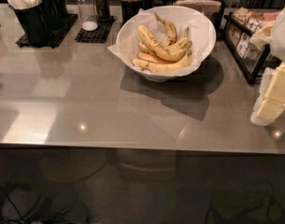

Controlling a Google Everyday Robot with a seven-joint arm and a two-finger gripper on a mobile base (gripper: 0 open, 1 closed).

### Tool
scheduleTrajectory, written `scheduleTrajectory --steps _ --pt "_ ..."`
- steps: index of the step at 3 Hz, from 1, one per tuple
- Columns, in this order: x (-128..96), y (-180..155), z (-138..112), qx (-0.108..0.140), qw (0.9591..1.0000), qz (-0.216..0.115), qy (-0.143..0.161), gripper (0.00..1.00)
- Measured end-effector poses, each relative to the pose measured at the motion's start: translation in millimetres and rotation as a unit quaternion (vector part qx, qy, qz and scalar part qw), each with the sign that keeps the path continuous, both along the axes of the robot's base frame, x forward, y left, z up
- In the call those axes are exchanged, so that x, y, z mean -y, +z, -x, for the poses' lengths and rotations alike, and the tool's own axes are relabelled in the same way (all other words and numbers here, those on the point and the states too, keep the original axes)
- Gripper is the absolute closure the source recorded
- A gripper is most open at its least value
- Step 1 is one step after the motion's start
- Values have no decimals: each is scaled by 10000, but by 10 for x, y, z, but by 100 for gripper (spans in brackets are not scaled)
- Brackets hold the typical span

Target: Pick banana from white bowl

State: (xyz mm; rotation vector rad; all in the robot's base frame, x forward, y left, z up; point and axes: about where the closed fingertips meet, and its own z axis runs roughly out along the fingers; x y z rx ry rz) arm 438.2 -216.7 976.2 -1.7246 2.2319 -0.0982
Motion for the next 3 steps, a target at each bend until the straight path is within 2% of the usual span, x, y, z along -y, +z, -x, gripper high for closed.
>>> scheduleTrajectory --steps 1,2,3 --pt "-5 14 -9 27 10000 -22 -11 0" --pt "-134 46 -320 94 9987 -496 -67 0" --pt "-501 68 -865 112 9933 -1147 -21 0"
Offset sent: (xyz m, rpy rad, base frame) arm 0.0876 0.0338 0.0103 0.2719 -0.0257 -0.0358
